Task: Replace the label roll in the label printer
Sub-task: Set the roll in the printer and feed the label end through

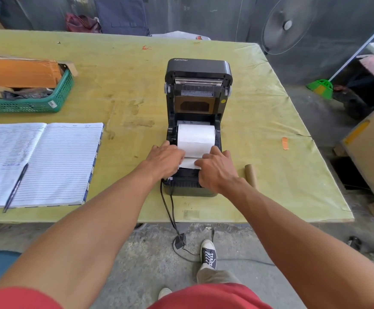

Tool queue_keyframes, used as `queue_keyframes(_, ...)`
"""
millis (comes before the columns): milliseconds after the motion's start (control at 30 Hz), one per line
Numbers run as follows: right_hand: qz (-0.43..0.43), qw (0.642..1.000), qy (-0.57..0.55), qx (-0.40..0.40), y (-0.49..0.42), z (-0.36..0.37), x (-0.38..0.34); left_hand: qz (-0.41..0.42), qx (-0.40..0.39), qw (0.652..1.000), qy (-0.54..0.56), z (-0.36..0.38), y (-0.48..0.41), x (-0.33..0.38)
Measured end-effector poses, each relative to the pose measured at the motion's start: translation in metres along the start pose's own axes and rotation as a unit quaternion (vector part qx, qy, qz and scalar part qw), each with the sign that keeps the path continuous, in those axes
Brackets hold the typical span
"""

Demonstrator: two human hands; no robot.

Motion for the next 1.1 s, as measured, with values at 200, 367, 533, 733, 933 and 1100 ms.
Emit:
queue_keyframes(200, 0.004, 1.000, -0.014, 0.003, 0.002, 0.007, 0.003, -0.003, 0.093, 0.995, -0.025, -0.002, 0.007, -0.001)
queue_keyframes(367, -0.001, 0.999, -0.033, -0.002, 0.002, 0.009, 0.005, 0.036, 0.126, 0.991, 0.001, 0.005, 0.016, 0.009)
queue_keyframes(533, -0.009, 1.000, -0.024, 0.003, 0.009, 0.013, 0.007, 0.039, 0.080, 0.996, -0.025, 0.016, 0.015, 0.018)
queue_keyframes(733, 0.011, 1.000, -0.020, -0.002, 0.016, 0.020, 0.009, 0.079, 0.062, 0.990, -0.102, 0.021, 0.025, 0.029)
queue_keyframes(933, 0.020, 0.999, -0.036, -0.002, 0.024, 0.019, 0.006, 0.087, 0.066, 0.990, -0.085, 0.025, 0.039, 0.029)
queue_keyframes(1100, 0.024, 0.999, -0.040, -0.015, 0.031, 0.018, 0.001, 0.068, 0.062, 0.995, -0.043, 0.023, 0.045, 0.028)
Point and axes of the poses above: each hand's wrist, its own y-axis away from the middle knuckle, its own z-axis out of the palm, x = y × z, the point moved 9 cm from there along -y, towards the middle knuckle, and after that the axes turned 1 degree about -z, right-handed, at the moved point
